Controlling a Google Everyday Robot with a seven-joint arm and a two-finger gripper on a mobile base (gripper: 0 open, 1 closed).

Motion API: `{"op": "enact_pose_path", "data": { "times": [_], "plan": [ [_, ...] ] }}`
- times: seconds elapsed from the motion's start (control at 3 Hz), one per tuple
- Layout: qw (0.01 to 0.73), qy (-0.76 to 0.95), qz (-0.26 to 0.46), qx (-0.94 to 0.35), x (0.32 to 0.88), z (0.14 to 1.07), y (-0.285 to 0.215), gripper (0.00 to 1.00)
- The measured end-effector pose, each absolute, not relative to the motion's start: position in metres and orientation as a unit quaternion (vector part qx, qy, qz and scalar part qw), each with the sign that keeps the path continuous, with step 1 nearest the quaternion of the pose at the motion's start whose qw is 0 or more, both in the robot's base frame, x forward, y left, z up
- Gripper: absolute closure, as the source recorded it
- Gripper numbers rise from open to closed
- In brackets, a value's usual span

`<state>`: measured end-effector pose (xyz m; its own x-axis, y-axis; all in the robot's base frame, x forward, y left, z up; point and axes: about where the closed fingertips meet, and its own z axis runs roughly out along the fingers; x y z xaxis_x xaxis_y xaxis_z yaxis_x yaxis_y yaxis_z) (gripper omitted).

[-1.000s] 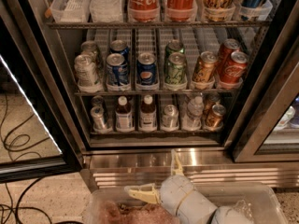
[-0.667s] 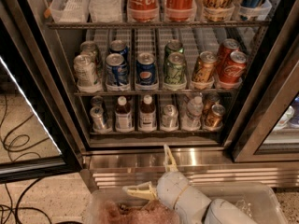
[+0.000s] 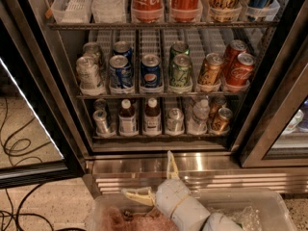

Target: Pick blue plastic bottle from bottom shelf of fridge

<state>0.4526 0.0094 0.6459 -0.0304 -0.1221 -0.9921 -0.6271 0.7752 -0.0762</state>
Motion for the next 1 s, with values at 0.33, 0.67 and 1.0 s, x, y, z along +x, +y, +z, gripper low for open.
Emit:
{"op": "enact_pose_path", "data": {
  "times": [0.33,0.67,1.0],
  "plan": [
    [0.68,0.658,0.197,-0.254,0.447,0.672,0.05,0.0],
    [0.695,0.662,0.174,-0.221,0.458,0.665,0.042,0.0],
    [0.695,0.662,0.174,-0.221,0.458,0.665,0.042,0.0]
  ]
}}
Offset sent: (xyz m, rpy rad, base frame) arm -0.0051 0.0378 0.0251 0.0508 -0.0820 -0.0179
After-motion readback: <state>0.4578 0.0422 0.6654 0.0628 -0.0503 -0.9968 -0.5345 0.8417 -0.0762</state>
